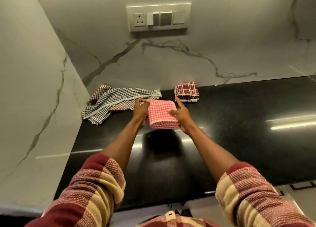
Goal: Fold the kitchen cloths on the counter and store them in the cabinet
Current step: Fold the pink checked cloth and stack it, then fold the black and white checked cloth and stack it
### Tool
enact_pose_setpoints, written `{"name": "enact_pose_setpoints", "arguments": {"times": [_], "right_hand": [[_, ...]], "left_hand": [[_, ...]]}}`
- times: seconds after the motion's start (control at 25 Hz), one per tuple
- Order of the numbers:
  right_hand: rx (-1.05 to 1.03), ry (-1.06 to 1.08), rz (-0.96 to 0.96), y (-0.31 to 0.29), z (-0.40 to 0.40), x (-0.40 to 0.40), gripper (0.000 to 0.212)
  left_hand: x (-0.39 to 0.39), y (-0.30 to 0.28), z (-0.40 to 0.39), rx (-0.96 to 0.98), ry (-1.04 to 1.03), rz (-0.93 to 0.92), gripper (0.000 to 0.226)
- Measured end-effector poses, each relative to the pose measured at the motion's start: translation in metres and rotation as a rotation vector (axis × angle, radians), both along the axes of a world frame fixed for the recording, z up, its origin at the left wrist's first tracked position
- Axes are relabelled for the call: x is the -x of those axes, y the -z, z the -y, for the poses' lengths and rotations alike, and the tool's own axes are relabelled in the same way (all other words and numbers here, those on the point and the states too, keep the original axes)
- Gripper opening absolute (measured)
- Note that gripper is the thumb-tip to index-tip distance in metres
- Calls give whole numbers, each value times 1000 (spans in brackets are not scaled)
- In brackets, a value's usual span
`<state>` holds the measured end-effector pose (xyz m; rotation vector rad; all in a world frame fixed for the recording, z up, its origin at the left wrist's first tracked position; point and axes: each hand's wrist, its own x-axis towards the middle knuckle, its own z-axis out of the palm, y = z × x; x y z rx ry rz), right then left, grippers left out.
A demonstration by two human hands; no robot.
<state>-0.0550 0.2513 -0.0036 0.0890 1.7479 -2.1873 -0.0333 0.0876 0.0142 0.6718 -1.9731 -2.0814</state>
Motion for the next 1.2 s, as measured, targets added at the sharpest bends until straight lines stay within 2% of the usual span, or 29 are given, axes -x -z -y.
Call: {"name": "enact_pose_setpoints", "arguments": {"times": [0.08,0.2,0.28,0.4,0.48,0.52,0.6,0.68,0.84,0.88,1.0,1.08,1.2], "right_hand": [[-14,159,14,7,-17,31,65],[-172,174,6,6,-43,79,41],[-274,136,-33,-5,-56,114,41],[-461,164,-225,-24,-71,166,49],[-626,149,-324,-18,-79,201,50],[-758,79,-337,-8,-84,211,51],[-1110,-180,-247,21,-91,222,54],[-1234,-313,-138,46,-93,223,54],[-1265,-268,-189,49,-86,223,55],[-1324,-220,-255,44,-83,219,58],[-1444,-64,-627,32,-62,186,69],[-1405,-66,-779,36,-36,154,67],[-1375,-191,-834,47,9,111,59]], "left_hand": [[20,8,-17,-201,197,97,23],[57,10,-37,-222,362,133,36],[89,3,-54,-194,349,89,40],[141,-10,-76,100,291,-9,46],[180,-4,-87,327,330,-7,41],[191,4,-89,490,382,35,39],[203,32,-90,849,561,243,44],[206,58,-89,1038,640,428,47],[202,66,-85,1086,602,351,47],[195,63,-82,1080,561,285,46],[153,60,-61,1089,299,105,42],[121,64,-33,1138,148,120,37],[78,66,21,1191,29,217,40]]}}
